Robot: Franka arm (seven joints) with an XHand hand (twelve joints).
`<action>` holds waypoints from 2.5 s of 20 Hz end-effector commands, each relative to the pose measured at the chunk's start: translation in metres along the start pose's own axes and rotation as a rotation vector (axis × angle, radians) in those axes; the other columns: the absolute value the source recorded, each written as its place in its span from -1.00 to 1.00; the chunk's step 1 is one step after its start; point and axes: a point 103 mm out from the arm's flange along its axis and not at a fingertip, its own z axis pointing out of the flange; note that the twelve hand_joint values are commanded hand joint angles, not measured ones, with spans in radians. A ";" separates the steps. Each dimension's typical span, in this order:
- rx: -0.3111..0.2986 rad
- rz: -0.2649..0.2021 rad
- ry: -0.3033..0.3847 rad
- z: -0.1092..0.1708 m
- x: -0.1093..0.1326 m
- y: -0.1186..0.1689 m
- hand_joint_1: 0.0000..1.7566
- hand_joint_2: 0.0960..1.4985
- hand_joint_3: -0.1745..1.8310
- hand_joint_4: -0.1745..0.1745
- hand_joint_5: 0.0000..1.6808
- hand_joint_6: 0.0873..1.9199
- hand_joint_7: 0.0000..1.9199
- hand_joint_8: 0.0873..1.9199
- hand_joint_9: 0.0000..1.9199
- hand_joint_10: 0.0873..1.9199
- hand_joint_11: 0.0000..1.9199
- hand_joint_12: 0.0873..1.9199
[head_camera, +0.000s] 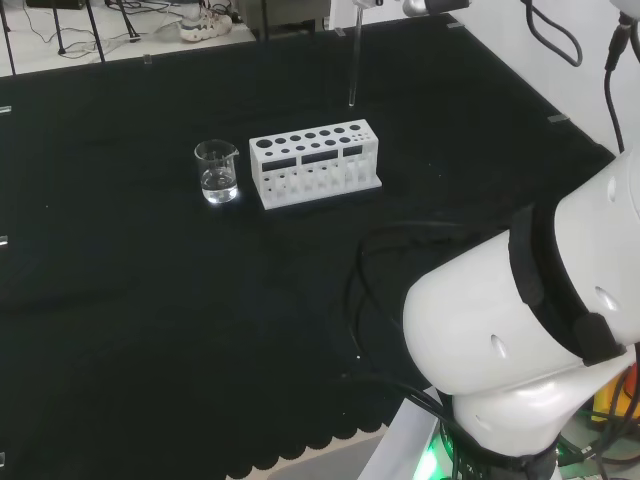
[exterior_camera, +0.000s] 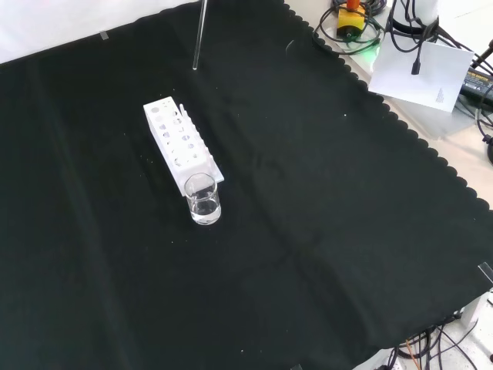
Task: Stir in the beaker to the left of the white test tube rack with the glass rod.
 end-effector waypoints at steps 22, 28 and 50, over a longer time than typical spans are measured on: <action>-0.013 -0.256 0.030 0.009 0.090 0.076 0.52 0.33 -1.00 -1.00 0.76 -1.00 0.43 -0.41 0.80 -0.57 0.78 -0.63; -0.003 -0.315 0.037 0.020 0.109 0.093 0.52 0.33 -1.00 -1.00 0.76 -1.00 0.43 -0.41 0.80 -0.58 0.78 -0.63; 0.058 -0.420 0.063 0.070 0.134 0.129 0.52 0.33 -1.00 -1.00 0.76 -1.00 0.43 -0.42 0.80 -0.59 0.78 -0.64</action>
